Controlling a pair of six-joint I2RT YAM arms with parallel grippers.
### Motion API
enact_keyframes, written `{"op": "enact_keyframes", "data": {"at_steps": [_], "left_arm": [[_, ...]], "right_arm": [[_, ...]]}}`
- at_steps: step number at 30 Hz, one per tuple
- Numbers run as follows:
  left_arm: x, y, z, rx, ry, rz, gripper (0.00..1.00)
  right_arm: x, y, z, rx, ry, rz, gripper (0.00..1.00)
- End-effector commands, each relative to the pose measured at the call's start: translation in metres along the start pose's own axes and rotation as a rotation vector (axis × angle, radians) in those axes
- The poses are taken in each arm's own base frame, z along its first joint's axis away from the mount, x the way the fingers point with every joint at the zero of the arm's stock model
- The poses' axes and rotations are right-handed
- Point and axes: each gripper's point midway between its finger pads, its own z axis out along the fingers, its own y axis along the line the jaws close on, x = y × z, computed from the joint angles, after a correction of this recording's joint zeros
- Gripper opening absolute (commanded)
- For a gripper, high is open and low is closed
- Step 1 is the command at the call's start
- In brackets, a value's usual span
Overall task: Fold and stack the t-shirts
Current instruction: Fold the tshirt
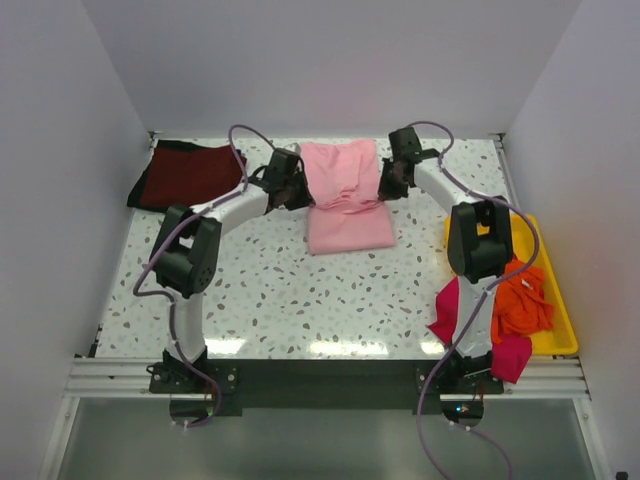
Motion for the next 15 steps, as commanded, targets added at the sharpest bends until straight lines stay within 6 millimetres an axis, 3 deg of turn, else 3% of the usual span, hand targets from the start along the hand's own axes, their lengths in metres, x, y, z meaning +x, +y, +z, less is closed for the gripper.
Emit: {"op": "enact_keyframes", "data": {"at_steps": [1,2,3,4,6,7,8,10,13,14,15], "left_arm": [[-0.028,-0.004,0.005,0.012,-0.050,0.024,0.01],[-0.031,-0.001,0.007,0.002,-0.055,0.017,0.12],[-0.045,0.000,0.003,-0.004,-0.081,0.005,0.26],[-0.056,0.004,0.000,-0.030,-0.116,-0.007,0.58],[-0.084,-0.007,-0.022,-0.009,-0.191,-0.007,0.82],[-0.101,-0.010,-0.039,-0.028,-0.256,0.002,0.95],[-0.104,-0.011,-0.045,-0.028,-0.269,0.010,1.00],[-0.107,-0.017,-0.061,-0.006,-0.288,0.029,1.00],[-0.082,-0.011,-0.066,0.014,-0.234,0.047,1.00],[-0.060,-0.001,-0.061,0.011,-0.180,0.048,1.00],[-0.053,0.001,-0.061,0.022,-0.170,0.051,1.00]], "right_arm": [[-0.019,0.007,0.000,-0.050,-0.014,0.011,0.01],[-0.024,0.009,0.000,-0.064,-0.022,0.014,0.10],[-0.037,0.013,-0.005,-0.088,-0.049,0.018,0.41],[-0.047,0.017,-0.015,-0.106,-0.078,0.015,0.59],[-0.062,0.024,-0.034,-0.136,-0.134,0.009,0.85],[-0.070,0.027,-0.043,-0.153,-0.167,-0.007,0.94],[-0.076,0.032,-0.060,-0.176,-0.195,-0.018,0.98],[-0.071,0.030,-0.067,-0.182,-0.186,-0.039,0.98],[-0.052,0.023,-0.071,-0.175,-0.150,-0.054,0.98],[-0.047,0.022,-0.076,-0.179,-0.151,-0.057,0.98],[-0.031,0.017,-0.068,-0.177,-0.118,-0.055,0.98]]}}
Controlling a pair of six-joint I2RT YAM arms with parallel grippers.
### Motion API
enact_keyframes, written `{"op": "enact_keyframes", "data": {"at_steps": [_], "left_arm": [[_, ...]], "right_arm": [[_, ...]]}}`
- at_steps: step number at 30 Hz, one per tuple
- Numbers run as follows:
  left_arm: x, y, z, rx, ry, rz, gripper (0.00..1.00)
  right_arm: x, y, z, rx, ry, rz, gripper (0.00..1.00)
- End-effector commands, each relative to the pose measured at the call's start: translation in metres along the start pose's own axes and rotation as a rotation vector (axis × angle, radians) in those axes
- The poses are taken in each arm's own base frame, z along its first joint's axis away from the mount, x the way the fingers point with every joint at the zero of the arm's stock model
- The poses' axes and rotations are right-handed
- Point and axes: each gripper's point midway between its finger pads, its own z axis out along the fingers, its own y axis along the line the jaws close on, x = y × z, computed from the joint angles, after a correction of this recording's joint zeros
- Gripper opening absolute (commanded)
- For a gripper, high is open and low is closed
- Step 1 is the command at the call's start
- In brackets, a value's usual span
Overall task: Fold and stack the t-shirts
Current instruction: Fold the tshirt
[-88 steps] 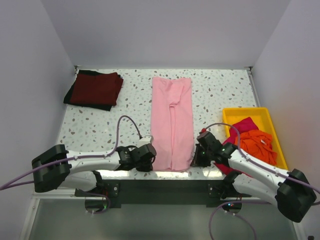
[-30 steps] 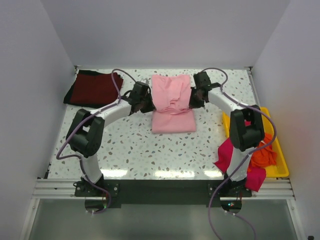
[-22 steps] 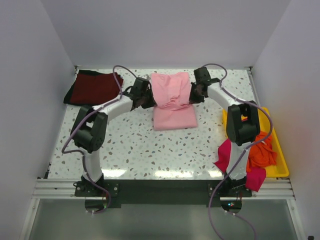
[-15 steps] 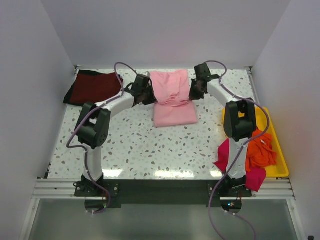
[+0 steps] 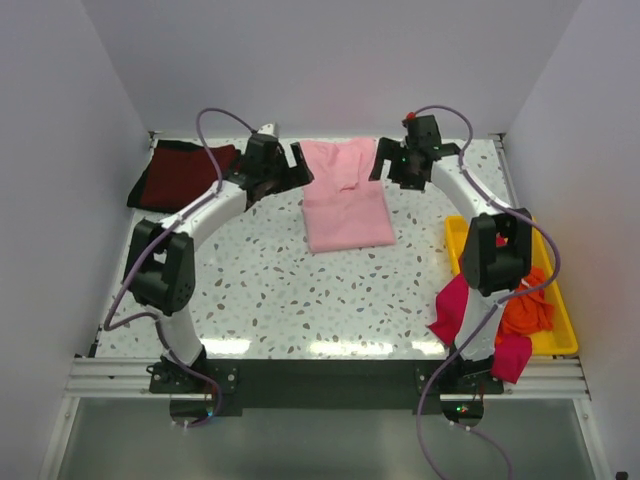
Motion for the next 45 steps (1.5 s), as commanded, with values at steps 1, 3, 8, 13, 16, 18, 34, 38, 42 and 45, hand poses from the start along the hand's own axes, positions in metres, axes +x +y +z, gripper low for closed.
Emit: {"op": "enact_keyframes", "data": {"at_steps": [1,3,8,13,16,18,34,38,42,45], "left_arm": [[0.020,-0.004,-0.022,0.070,0.036,0.041,1.00],[0.046,0.006,-0.023,0.077,0.079,0.044,0.98],[0.090,0.015,-0.034,0.078,0.150,0.068,0.96],[0.113,0.011,-0.034,0.104,0.188,0.069,0.93],[0.129,0.009,-0.033,0.104,0.214,0.073,0.89],[0.135,0.009,-0.030,0.095,0.224,0.078,0.87],[0.176,0.022,-0.023,-0.074,0.304,0.145,0.79],[0.179,0.025,-0.022,-0.091,0.306,0.149,0.75],[0.182,0.026,-0.019,-0.092,0.307,0.151,0.67],[0.183,0.026,-0.021,-0.088,0.312,0.154,0.58]], "right_arm": [[0.015,0.004,-0.024,-0.055,-0.001,-0.036,0.97],[0.036,-0.002,-0.023,-0.057,0.030,-0.024,0.96],[0.076,-0.013,-0.017,-0.067,0.088,0.005,0.91],[0.093,-0.016,-0.014,-0.079,0.109,0.024,0.87],[0.109,-0.025,-0.009,-0.059,0.135,0.035,0.85],[0.113,-0.028,-0.008,-0.052,0.140,0.035,0.84],[0.144,-0.046,0.001,-0.003,0.204,0.051,0.74],[0.149,-0.048,0.001,0.000,0.206,0.050,0.72],[0.149,-0.048,0.003,-0.002,0.208,0.049,0.63],[0.150,-0.048,0.001,-0.003,0.208,0.048,0.56]]}}
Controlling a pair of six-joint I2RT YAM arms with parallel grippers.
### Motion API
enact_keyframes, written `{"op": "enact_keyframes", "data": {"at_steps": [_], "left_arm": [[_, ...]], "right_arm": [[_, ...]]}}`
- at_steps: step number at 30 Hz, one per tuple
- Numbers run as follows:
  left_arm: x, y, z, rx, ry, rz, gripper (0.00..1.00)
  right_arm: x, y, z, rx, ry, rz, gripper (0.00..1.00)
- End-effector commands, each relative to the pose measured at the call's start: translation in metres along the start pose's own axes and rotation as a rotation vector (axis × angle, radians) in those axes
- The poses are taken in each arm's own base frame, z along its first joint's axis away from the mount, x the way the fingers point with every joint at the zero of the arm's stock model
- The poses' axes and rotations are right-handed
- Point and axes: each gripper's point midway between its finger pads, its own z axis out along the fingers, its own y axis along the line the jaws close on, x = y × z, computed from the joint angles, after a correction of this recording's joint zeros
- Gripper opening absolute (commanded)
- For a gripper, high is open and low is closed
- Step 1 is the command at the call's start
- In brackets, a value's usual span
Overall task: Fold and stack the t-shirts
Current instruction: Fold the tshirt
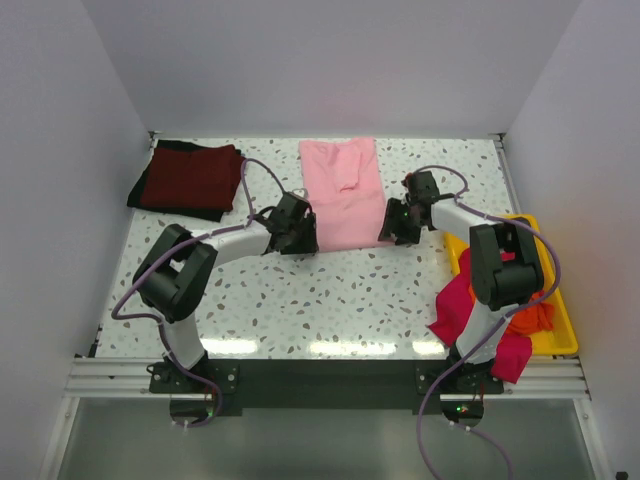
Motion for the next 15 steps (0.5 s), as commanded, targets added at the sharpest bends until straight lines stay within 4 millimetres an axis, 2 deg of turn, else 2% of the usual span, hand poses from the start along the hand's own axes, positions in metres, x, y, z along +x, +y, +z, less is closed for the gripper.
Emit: {"op": "enact_keyframes", "data": {"at_steps": [1,5,6,9,13,15], "left_arm": [[-0.006,-0.005,0.000,0.004,-0.020,0.004,0.56],[-0.005,-0.012,-0.006,0.057,-0.028,-0.006,0.47],[-0.005,-0.013,-0.007,0.062,-0.034,-0.006,0.46],[0.001,-0.018,-0.007,0.106,-0.023,-0.009,0.36],[0.000,-0.024,-0.006,0.148,-0.033,-0.006,0.31],[0.003,-0.026,-0.005,0.161,-0.029,-0.004,0.26]], "right_arm": [[-0.003,0.005,-0.008,-0.018,-0.025,-0.006,0.54],[-0.002,0.008,-0.011,-0.032,-0.023,-0.006,0.44],[-0.001,0.008,-0.011,-0.037,-0.019,-0.007,0.39],[0.002,0.010,-0.012,-0.051,-0.013,-0.012,0.29],[0.006,0.008,-0.013,-0.054,-0.004,-0.022,0.21],[0.007,0.008,-0.013,-0.056,-0.004,-0.027,0.18]]}}
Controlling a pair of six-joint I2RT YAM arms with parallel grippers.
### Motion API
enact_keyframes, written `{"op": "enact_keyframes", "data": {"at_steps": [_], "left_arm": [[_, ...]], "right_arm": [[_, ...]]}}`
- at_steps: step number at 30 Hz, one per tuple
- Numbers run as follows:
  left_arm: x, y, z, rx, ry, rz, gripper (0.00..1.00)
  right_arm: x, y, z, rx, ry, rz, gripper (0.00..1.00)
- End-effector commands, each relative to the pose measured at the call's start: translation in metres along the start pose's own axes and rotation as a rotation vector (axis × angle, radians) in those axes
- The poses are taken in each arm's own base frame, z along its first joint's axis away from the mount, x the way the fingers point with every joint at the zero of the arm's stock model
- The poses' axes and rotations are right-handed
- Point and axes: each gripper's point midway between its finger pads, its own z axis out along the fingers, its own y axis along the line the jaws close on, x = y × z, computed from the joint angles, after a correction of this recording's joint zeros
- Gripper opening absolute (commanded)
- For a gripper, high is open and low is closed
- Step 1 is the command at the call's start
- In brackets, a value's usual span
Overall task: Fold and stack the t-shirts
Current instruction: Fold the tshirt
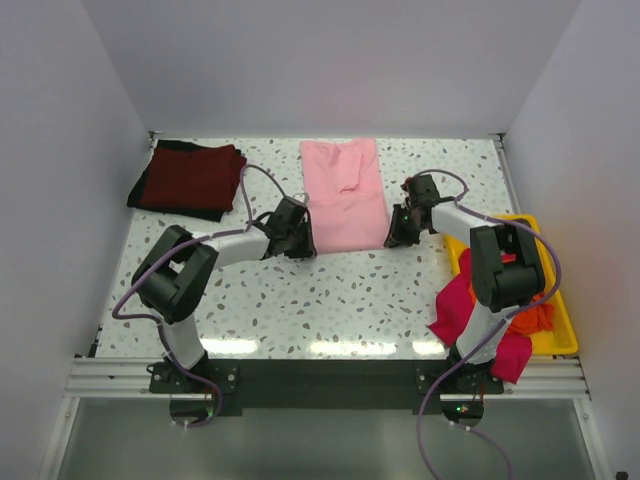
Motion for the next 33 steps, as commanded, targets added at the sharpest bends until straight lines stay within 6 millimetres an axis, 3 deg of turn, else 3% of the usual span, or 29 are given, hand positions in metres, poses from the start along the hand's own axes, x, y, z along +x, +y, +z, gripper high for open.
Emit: {"op": "enact_keyframes", "data": {"at_steps": [1,8,14,21,26,33], "left_arm": [[-0.009,-0.018,-0.006,0.086,-0.041,0.008,0.23],[-0.012,-0.013,-0.011,0.065,-0.066,0.044,0.00],[-0.017,-0.009,-0.026,0.060,-0.102,0.112,0.00],[-0.003,-0.005,-0.054,0.096,-0.129,0.198,0.00],[0.003,-0.015,-0.085,0.150,-0.165,0.254,0.00],[0.033,-0.027,-0.126,0.241,-0.155,0.311,0.00]], "right_arm": [[-0.005,0.011,-0.013,-0.049,-0.031,-0.032,0.16],[-0.009,0.015,-0.015,-0.072,-0.040,-0.070,0.03],[-0.001,0.017,-0.029,-0.081,-0.024,-0.097,0.00],[0.021,0.019,-0.060,-0.085,-0.001,-0.159,0.00],[0.049,0.019,-0.082,-0.073,0.017,-0.202,0.00],[0.092,0.031,-0.122,-0.082,0.029,-0.272,0.00]]}}
